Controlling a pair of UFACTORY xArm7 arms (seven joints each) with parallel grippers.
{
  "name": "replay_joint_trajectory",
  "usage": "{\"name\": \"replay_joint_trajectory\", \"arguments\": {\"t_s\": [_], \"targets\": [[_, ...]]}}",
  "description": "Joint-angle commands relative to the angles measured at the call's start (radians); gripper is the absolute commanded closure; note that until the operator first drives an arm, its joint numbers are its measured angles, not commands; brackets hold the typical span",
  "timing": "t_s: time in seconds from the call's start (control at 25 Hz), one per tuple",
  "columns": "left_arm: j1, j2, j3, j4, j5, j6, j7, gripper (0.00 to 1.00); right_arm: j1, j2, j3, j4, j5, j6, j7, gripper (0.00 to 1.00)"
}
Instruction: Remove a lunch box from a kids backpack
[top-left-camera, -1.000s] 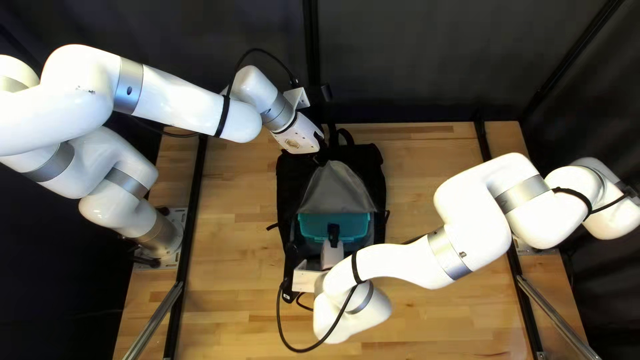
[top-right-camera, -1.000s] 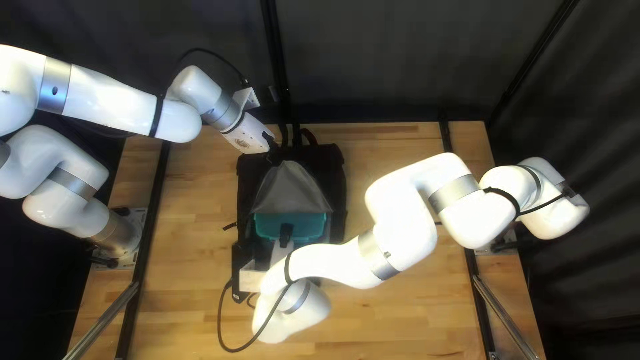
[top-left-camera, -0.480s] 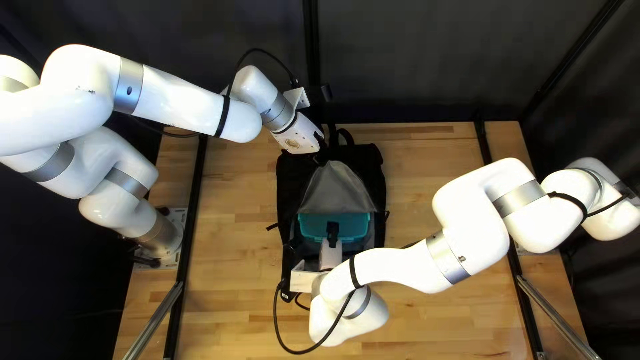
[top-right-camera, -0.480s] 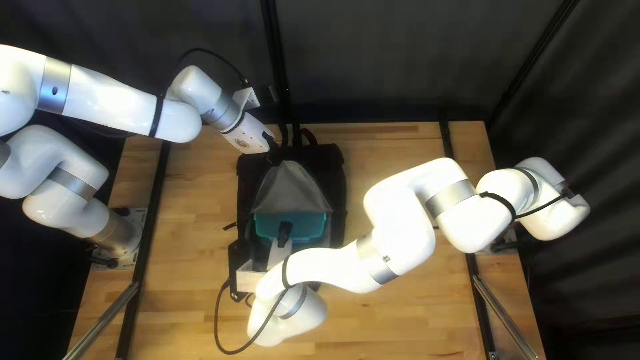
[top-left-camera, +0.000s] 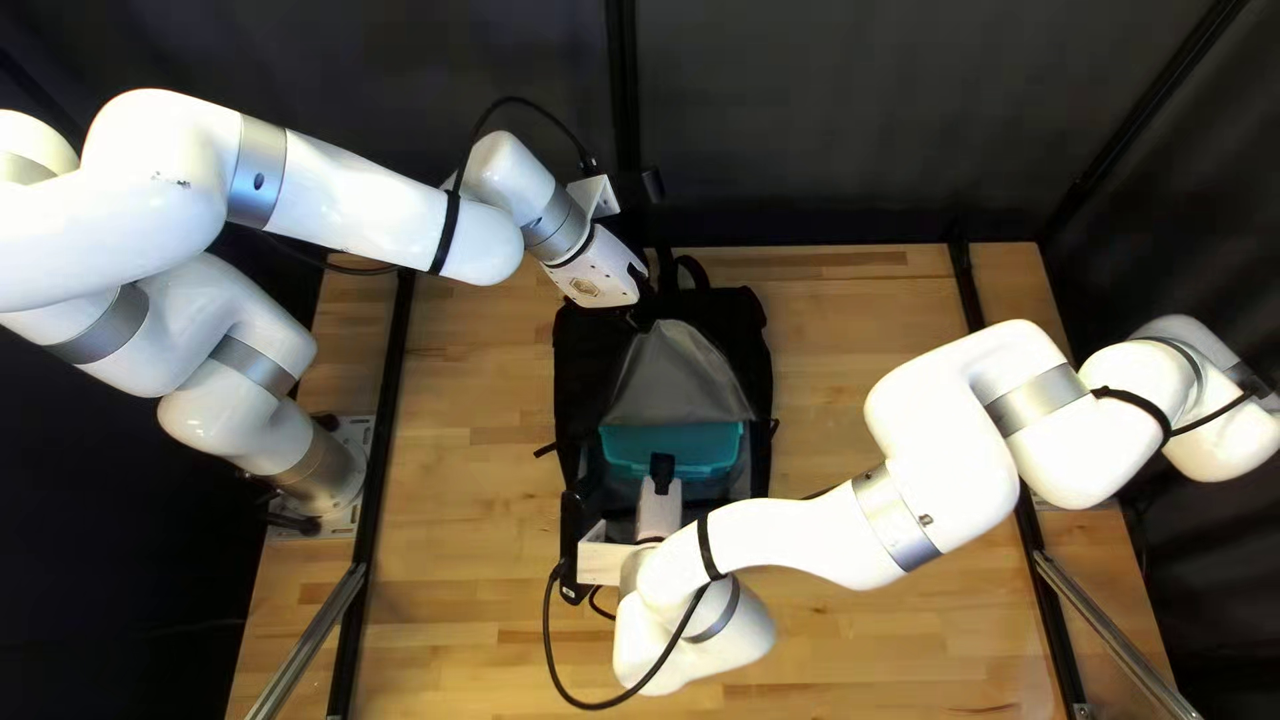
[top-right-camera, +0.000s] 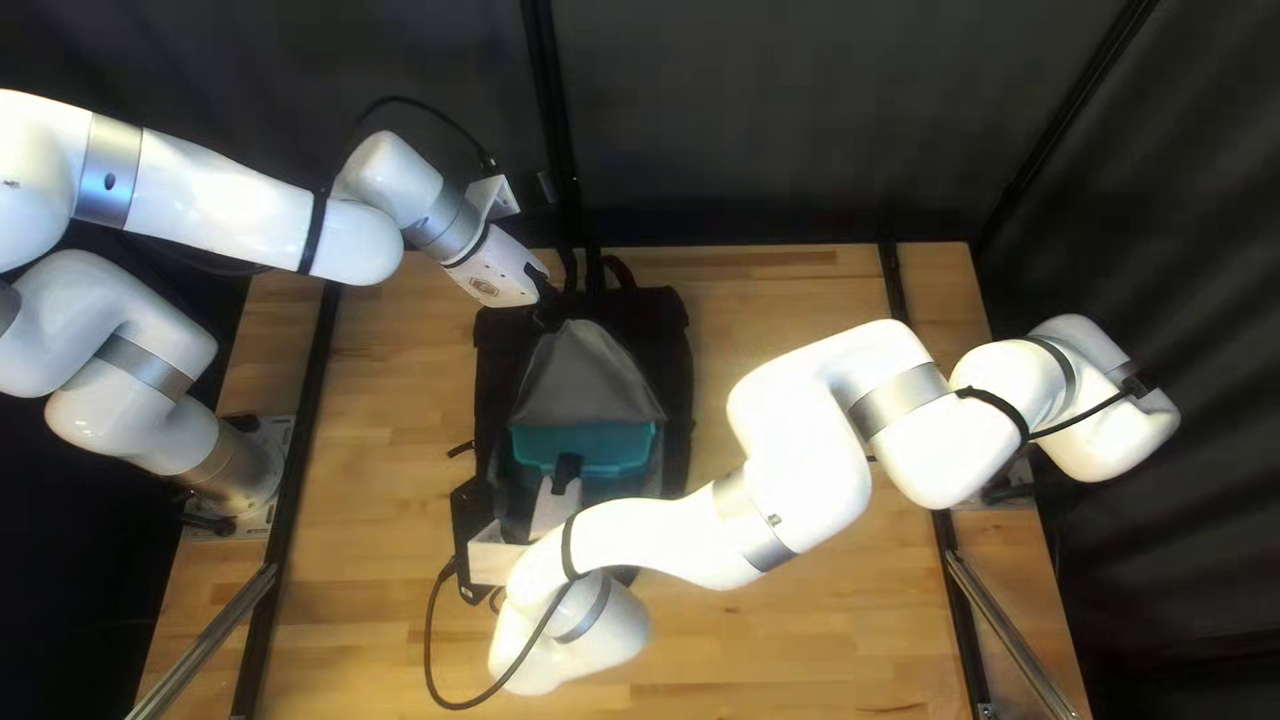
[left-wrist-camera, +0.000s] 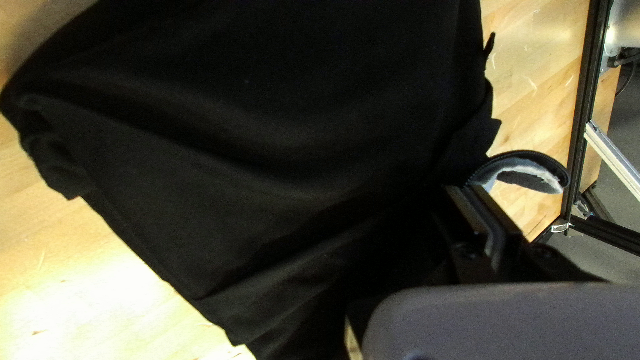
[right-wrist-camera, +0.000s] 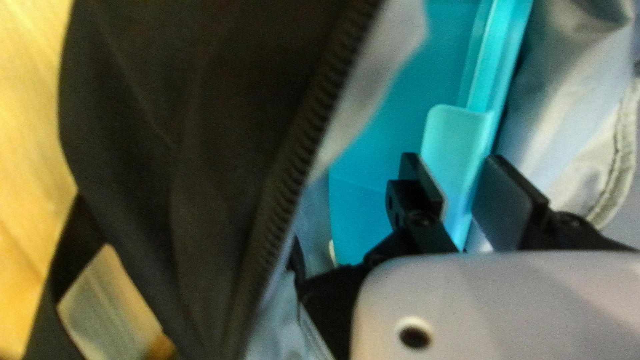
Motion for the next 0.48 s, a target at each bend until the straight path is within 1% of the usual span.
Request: {"name": "replay_joint_trajectory", "arguments": {"t_s": [0.04, 0.16, 0.24, 0.36, 0.4, 0.48], "targets": [[0.000, 0.000, 0.000, 0.000, 0.000, 0.000, 0.000, 1.00, 0.016, -0.029, -0.007, -0.003, 0.003, 0.052, 0.008, 0.98], [0.000, 0.000, 0.000, 0.000, 0.000, 0.000, 0.000, 1.00, 0.025, -0.026, -0.014, 0.020, 0.007, 0.094, 0.012, 0.99], [0.000, 0.000, 0.000, 0.000, 0.000, 0.000, 0.000, 1.00, 0.033, -0.010, -0.017, 0.058, 0.010, 0.123, 0.010, 1.00], [0.000, 0.000, 0.000, 0.000, 0.000, 0.000, 0.000, 1.00, 0.041, 0.046, -0.022, 0.164, 0.013, 0.173, -0.014, 1.00], [0.000, 0.000, 0.000, 0.000, 0.000, 0.000, 0.000, 1.00, 0.045, 0.075, -0.023, 0.221, 0.014, 0.197, -0.029, 1.00], [0.000, 0.000, 0.000, 0.000, 0.000, 0.000, 0.000, 1.00, 0.051, 0.103, -0.025, 0.279, 0.015, 0.223, -0.042, 1.00]]}}
